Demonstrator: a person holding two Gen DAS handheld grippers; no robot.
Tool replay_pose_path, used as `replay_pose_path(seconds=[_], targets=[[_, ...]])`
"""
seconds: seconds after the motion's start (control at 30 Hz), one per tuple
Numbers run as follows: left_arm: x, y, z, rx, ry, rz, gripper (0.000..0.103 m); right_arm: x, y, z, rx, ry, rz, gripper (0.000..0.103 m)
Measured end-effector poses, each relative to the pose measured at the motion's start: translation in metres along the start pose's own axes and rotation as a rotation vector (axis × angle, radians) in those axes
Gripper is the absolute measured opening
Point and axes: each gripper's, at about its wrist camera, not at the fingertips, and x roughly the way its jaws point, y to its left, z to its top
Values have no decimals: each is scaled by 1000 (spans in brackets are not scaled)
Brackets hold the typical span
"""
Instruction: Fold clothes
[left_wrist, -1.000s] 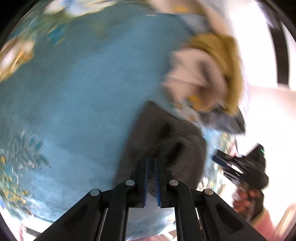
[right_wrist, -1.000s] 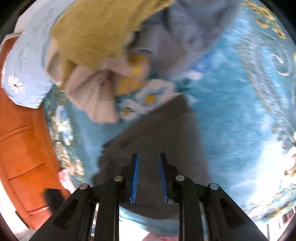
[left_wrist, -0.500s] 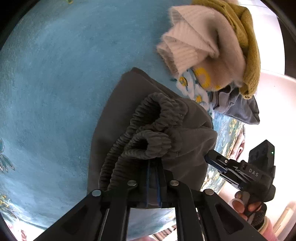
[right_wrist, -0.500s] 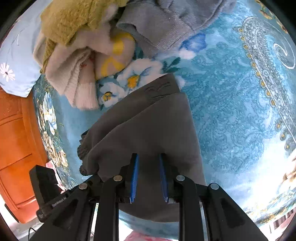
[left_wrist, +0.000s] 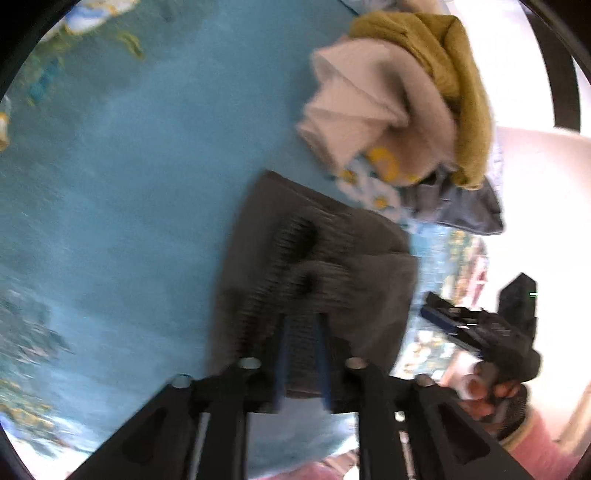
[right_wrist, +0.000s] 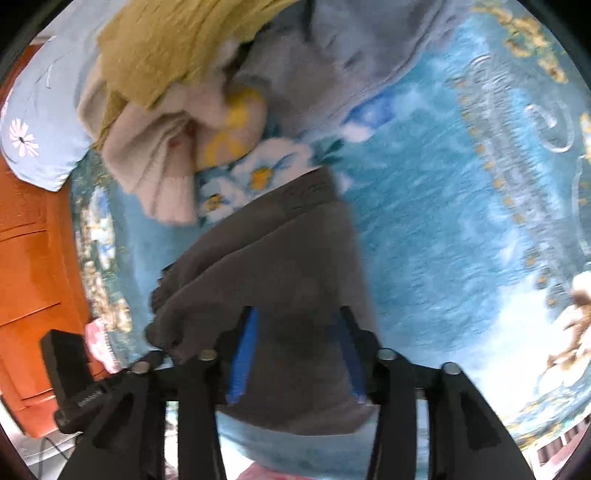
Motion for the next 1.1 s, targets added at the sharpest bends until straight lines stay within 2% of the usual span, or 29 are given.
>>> replay_pose_path(seconds=[0.03, 0.13, 0.17, 0.23, 0.27, 0.33, 0.4, 0.47, 0.57, 0.8, 0.93, 1.1], targets=[[3, 5, 1, -11, 1, 11, 56, 2, -6, 0, 16, 5, -9, 52], [17, 16, 4, -51, 23, 20, 64, 16, -24, 0, 69, 47, -18, 53], [23, 19, 5, -66, 36, 14, 65, 22, -27, 0, 85, 63, -7, 57], [27, 25, 4, -109, 50, -47, 65, 27, -30, 0, 99, 70, 13, 64], [25, 27, 3, -130, 50, -84, 66, 29, -31, 0, 105, 72, 23, 64], [17, 30, 1, -155, 33, -151, 75, 33, -33, 1, 116, 75, 43, 64], [12, 31, 1, -138, 19, -145, 81, 37, -36, 1, 128, 79, 62, 64], [15, 31, 3, -102, 19, -91, 83, 41, -38, 2, 139, 82, 82, 64], [29, 31, 9, -64, 42, -58, 89, 45, -40, 3, 157, 87, 99, 65], [38, 20, 12, 3, 86, -116, 92, 44, -39, 1, 137, 101, 137, 65], [54, 35, 17, -50, 111, -123, 102, 49, -37, 3, 118, 109, 147, 65], [61, 48, 17, -135, 112, -174, 103, 60, -37, 10, 124, 116, 167, 66]])
